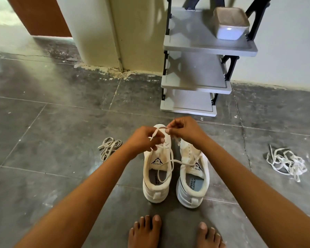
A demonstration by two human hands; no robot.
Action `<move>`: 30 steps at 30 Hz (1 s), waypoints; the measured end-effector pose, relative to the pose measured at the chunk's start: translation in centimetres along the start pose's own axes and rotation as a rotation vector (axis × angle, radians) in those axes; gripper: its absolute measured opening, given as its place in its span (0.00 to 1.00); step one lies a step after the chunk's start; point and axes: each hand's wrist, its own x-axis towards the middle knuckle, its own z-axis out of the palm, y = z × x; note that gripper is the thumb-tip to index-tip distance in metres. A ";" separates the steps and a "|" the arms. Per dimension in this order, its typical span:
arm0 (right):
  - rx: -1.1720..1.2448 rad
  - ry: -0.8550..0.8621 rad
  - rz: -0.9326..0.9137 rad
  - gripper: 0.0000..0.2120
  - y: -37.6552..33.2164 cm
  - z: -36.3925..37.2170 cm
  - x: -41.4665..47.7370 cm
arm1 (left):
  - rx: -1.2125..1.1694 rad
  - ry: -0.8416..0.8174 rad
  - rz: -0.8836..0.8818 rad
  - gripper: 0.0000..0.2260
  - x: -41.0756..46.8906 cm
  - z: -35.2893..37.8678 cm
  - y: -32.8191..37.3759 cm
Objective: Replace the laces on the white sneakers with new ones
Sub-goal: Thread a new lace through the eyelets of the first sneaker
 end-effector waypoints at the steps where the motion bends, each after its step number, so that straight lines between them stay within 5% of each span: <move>1: -0.004 0.017 0.002 0.05 0.0 -0.1 0.0 | -0.032 0.004 -0.013 0.06 -0.1 -0.1 0.1; 9: -0.126 0.076 -0.036 0.04 0.8 -0.1 0.0 | -0.498 0.012 -0.202 0.12 0.0 -1.0 1.0; 16: -0.337 0.095 -0.056 0.04 1.8 -1.1 0.3 | -0.181 0.184 -0.141 0.10 0.7 -0.8 -0.1; 23: -0.327 0.056 -0.045 0.04 2.1 -0.6 0.4 | -0.087 0.071 -0.133 0.07 0.9 0.5 0.5; 30: -0.401 -0.007 -0.016 0.07 3.3 -0.7 0.9 | 0.104 0.252 -0.076 0.07 1.2 0.4 -0.7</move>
